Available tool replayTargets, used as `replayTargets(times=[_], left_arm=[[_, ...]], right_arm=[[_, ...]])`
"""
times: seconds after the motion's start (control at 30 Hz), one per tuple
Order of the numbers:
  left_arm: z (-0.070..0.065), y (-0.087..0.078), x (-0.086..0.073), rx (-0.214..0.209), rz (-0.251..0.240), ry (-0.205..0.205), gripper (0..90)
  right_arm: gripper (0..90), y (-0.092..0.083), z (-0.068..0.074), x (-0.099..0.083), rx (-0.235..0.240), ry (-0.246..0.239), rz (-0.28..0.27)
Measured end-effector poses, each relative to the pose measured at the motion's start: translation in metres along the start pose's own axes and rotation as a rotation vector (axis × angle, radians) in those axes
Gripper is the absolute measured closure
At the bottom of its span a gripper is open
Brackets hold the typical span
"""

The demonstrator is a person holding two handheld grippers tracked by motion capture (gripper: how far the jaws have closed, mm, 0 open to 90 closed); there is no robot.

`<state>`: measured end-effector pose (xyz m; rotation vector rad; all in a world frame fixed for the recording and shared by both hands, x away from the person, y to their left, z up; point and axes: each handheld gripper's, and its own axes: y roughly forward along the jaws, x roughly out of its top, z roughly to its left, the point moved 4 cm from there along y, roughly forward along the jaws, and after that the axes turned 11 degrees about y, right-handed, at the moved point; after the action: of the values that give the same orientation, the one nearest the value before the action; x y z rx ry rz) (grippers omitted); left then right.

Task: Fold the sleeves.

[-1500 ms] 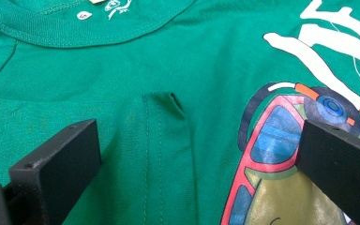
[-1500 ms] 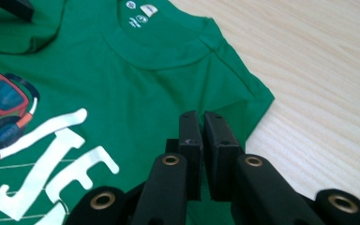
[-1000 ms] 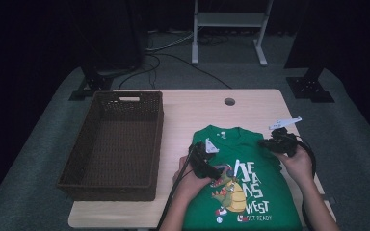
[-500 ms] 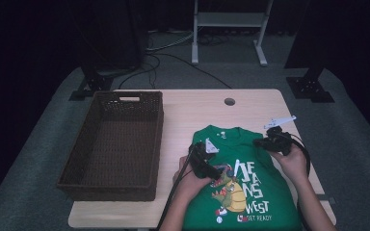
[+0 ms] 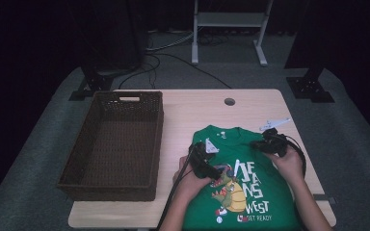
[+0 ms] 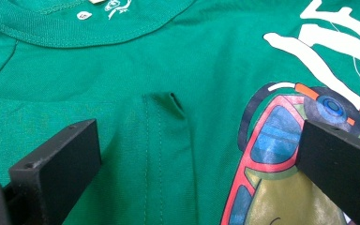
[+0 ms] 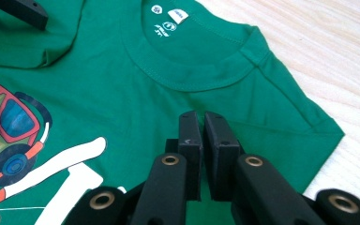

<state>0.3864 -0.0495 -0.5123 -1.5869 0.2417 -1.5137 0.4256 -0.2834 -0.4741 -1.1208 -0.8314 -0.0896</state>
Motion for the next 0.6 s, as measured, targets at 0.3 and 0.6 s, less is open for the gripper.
replayTargets(times=[0.3, 0.6], left_arm=[[0.0, 0.0, 0.0, 0.0, 0.0, 0.0, 0.0], [0.0, 0.0, 0.0, 0.0, 0.0, 0.0, 0.0]], right_arm=[[49.7, -0.002, 0.004, 0.003, 0.029, 0.023, -0.038], [17.1, 0.004, 0.014, 0.002, 0.043, 0.028, -0.073]])
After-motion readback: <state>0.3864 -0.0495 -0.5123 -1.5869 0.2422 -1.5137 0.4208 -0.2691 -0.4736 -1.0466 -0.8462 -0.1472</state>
